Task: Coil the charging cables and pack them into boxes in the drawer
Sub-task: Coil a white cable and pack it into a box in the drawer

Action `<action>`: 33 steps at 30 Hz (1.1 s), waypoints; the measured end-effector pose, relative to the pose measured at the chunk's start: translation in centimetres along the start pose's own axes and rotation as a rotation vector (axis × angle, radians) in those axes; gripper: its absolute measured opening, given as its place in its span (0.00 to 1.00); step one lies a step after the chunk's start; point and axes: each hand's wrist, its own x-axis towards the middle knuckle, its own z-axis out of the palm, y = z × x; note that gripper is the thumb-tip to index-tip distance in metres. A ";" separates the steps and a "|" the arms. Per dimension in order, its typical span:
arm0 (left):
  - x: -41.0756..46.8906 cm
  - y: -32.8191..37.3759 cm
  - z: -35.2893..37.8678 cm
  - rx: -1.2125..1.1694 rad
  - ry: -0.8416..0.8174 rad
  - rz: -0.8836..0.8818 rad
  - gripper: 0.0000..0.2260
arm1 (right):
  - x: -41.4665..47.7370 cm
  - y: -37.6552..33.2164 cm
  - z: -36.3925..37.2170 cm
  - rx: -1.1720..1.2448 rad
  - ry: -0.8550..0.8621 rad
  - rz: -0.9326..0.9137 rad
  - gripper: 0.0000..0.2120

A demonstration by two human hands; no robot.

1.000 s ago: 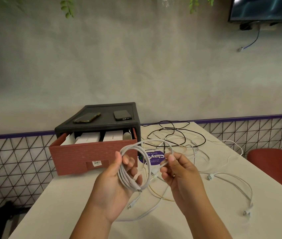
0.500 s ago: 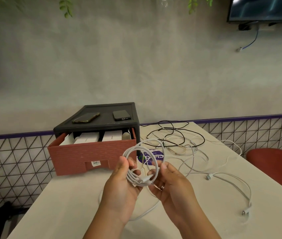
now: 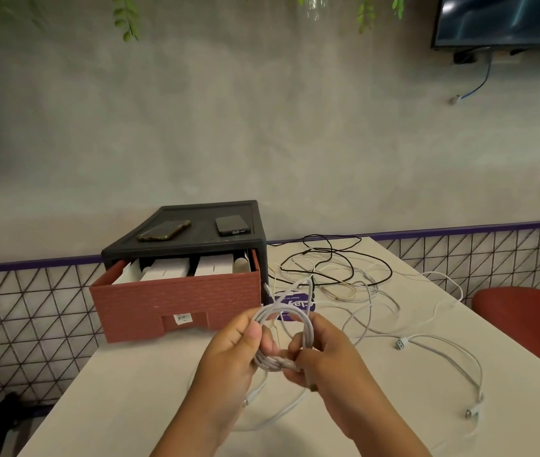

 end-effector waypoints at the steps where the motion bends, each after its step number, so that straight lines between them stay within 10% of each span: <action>1: 0.0 0.1 -0.3 -0.006 -0.038 -0.029 0.12 | 0.1 -0.1 -0.3 -0.040 0.010 -0.016 0.12; 8: -0.3 0.9 -0.4 -0.319 -0.037 -0.257 0.10 | 0.0 -1.3 -0.6 -0.211 0.004 -0.104 0.24; 21: 0.8 0.5 -1.3 -0.311 0.373 0.016 0.13 | -0.9 -1.3 -2.5 -0.744 0.044 -0.359 0.36; 30: 0.6 1.6 -0.5 -0.618 0.330 -0.016 0.14 | -0.7 -0.8 -1.8 -1.013 0.052 -0.474 0.23; 33: 0.0 1.2 1.0 -0.699 0.266 -0.034 0.14 | -1.4 -0.6 -0.3 -0.743 -0.086 -0.372 0.21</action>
